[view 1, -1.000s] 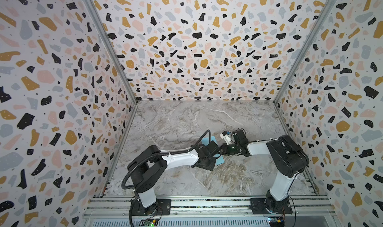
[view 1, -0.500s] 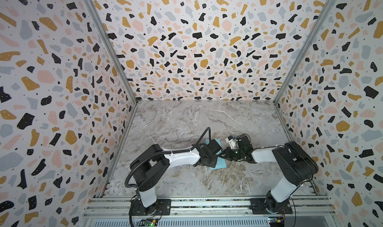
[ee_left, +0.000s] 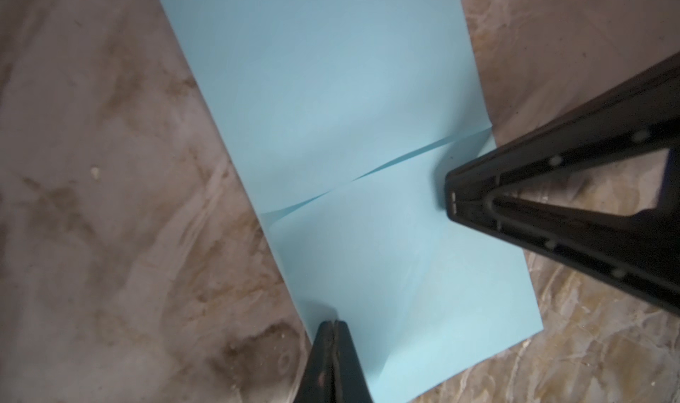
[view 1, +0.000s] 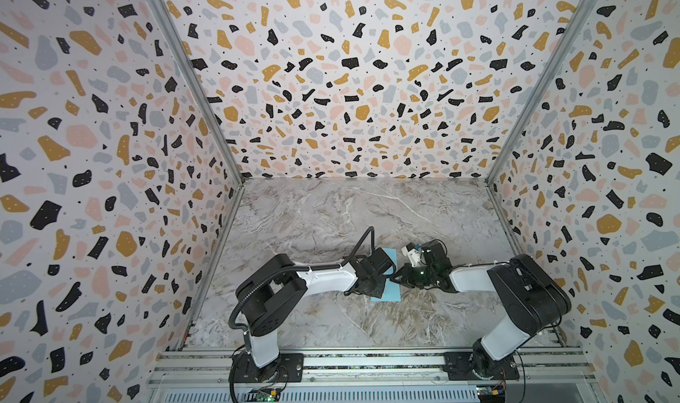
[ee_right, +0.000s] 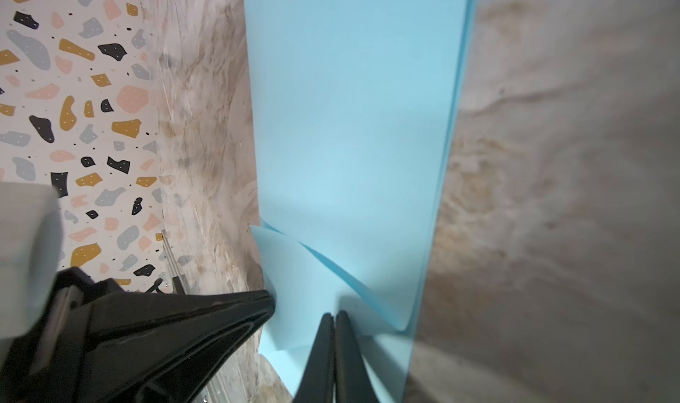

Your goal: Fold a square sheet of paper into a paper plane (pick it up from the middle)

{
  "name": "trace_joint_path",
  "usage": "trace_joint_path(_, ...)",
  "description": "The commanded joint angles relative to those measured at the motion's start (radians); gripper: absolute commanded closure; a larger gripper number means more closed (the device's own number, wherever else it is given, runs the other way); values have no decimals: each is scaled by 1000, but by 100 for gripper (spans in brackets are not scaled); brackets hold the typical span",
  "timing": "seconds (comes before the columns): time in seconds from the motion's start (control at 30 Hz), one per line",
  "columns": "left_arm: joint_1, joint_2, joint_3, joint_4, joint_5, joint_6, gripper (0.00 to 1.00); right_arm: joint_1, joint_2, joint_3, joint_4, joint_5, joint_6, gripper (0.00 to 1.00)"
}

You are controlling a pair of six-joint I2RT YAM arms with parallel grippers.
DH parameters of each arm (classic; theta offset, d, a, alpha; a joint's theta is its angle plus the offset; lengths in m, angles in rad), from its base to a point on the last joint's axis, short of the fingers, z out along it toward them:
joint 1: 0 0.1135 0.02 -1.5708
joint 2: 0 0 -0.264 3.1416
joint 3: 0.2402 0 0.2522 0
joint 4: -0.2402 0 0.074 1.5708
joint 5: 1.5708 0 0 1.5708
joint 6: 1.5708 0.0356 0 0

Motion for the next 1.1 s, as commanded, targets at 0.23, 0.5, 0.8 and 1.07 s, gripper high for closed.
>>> trace_joint_path(0.23, 5, 22, -3, -6, 5, 24, 100, 45, 6, 51, -36, -57, -124, 93)
trace_joint_path(0.5, 5, 19, -8, -14, 5, 26, 100, -19, 64, 51, -80, 10, -162, 94)
trace_joint_path(0.8, 5, 15, -7, -17, 11, 28, 100, -151, 47, 50, -189, 97, -200, 96)
trace_joint_path(1.07, 5, -11, 62, -19, 46, 34, 100, -152, -105, 26, -139, -32, -119, 88)
